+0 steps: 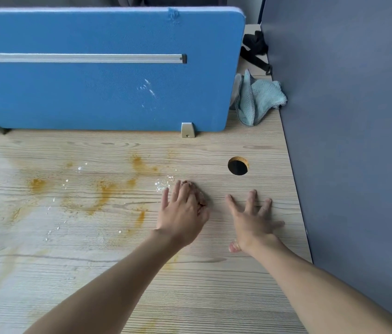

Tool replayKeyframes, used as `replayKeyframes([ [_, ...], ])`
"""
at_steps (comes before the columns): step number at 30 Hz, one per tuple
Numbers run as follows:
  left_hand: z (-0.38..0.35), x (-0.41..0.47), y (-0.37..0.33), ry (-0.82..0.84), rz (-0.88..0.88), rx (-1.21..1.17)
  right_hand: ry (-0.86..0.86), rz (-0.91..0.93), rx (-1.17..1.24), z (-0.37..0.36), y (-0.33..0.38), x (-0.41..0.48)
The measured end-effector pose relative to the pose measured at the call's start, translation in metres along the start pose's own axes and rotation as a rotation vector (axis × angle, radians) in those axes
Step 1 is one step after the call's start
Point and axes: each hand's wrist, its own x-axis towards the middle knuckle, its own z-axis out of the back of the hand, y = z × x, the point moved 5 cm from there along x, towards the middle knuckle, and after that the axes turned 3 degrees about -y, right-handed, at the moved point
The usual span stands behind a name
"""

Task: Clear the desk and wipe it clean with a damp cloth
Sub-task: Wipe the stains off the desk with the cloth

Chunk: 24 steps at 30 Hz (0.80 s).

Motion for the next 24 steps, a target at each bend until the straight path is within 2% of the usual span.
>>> replayKeyframes([
  [4, 0.014, 0.007, -0.008, -0.147, 0.056, 0.087, -0.001, -0.002, 0.005, -0.001, 0.0, 0.0],
  [6, 0.013, 0.009, -0.004, -0.198, 0.089, -0.03, 0.0, -0.002, 0.007, -0.001, -0.001, 0.0],
  [8, 0.017, 0.008, 0.004, -0.263, 0.159, -0.363, -0.004, 0.001, 0.006, 0.0, -0.001, 0.0],
  [11, 0.028, 0.001, 0.027, -0.335, 0.432, -1.134, -0.006, 0.002, 0.009, -0.001, -0.001, -0.001],
  [13, 0.033, -0.001, 0.041, -0.285, 0.574, -1.533, -0.014, 0.006, 0.012, 0.0, -0.001, -0.001],
  [15, 0.032, -0.004, 0.049, -0.196, 0.617, -1.719, -0.012, 0.013, 0.019, 0.0, 0.0, -0.002],
  [16, 0.03, -0.006, 0.053, -0.17, 0.632, -1.676, -0.01, 0.014, 0.021, 0.0, 0.0, -0.002],
  [17, 0.025, -0.008, 0.059, -0.161, 0.648, -1.515, -0.009, 0.015, 0.021, 0.001, 0.0, -0.001],
  [19, 0.019, -0.015, 0.072, -0.21, 0.626, -1.017, -0.004, 0.011, 0.023, 0.0, 0.0, -0.001],
  [21, 0.022, -0.019, 0.068, -0.294, 0.37, -0.622, -0.003, 0.01, 0.027, 0.0, 0.0, 0.0],
  [23, 0.013, -0.015, 0.054, -0.259, 0.1, -0.378, 0.001, 0.013, 0.029, 0.0, 0.0, 0.0],
  [24, 0.009, -0.013, 0.048, -0.219, 0.025, -0.303, 0.003, 0.014, 0.031, 0.0, 0.0, -0.001],
])
